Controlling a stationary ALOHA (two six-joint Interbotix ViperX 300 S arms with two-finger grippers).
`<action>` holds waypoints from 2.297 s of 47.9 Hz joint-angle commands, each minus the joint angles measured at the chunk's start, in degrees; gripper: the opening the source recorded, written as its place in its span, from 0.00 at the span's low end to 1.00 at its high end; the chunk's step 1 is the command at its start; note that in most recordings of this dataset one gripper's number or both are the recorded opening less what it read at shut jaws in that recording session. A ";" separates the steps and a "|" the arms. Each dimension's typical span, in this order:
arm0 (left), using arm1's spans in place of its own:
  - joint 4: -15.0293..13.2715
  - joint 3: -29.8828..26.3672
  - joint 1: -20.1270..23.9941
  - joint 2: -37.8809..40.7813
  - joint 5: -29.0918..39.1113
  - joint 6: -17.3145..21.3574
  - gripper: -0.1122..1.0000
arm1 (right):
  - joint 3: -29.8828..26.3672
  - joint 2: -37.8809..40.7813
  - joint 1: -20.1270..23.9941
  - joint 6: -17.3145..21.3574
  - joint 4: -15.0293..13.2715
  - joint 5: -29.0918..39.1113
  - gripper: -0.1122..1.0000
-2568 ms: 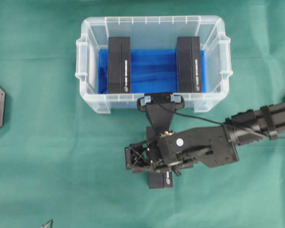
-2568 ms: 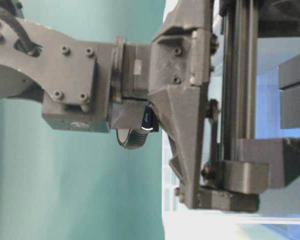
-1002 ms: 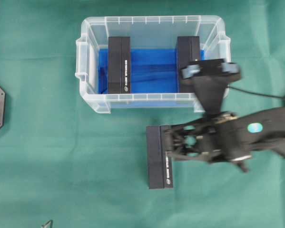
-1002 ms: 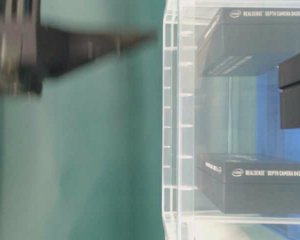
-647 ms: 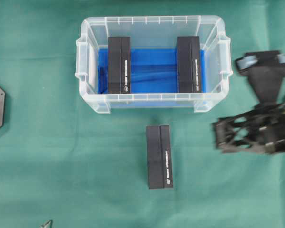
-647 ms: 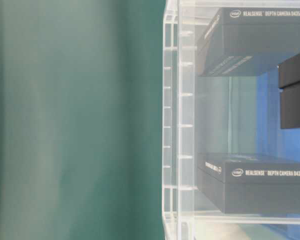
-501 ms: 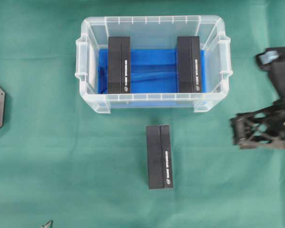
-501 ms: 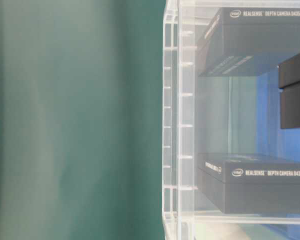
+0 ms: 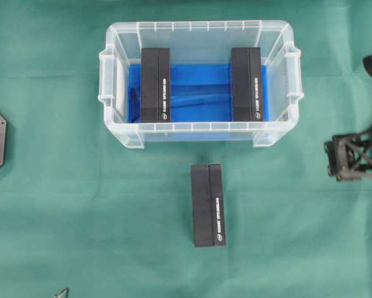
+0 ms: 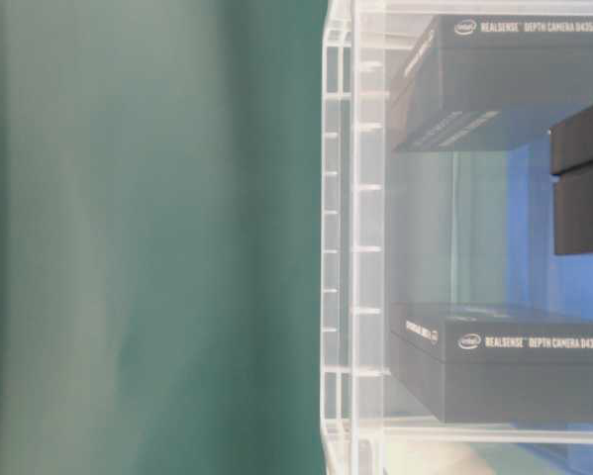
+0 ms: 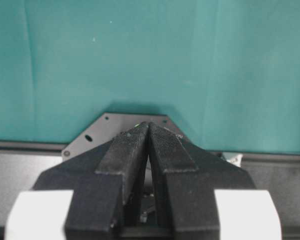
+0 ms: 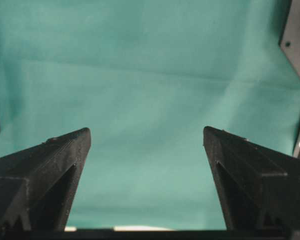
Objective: Take the box out of the case with the right arm.
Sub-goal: 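Withdraw the right gripper to the right side, then move the right gripper over the left black box in the case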
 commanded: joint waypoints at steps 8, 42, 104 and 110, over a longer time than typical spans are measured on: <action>0.09 -1.14 -0.09 0.18 -0.09 0.00 0.10 | 0.70 -3.08 -10.46 -10.81 -0.88 0.18 0.90; 0.09 -1.23 -0.09 0.35 -0.18 0.00 0.10 | 1.14 -4.39 -31.11 -31.90 0.70 -0.26 0.90; 0.09 -1.32 -0.09 0.62 -0.18 0.09 0.10 | -23.29 20.92 -27.25 -31.90 2.20 -6.94 0.89; 0.09 -1.32 -0.09 0.62 -0.18 0.09 0.10 | -30.67 26.98 -26.46 -31.90 2.29 -6.86 0.89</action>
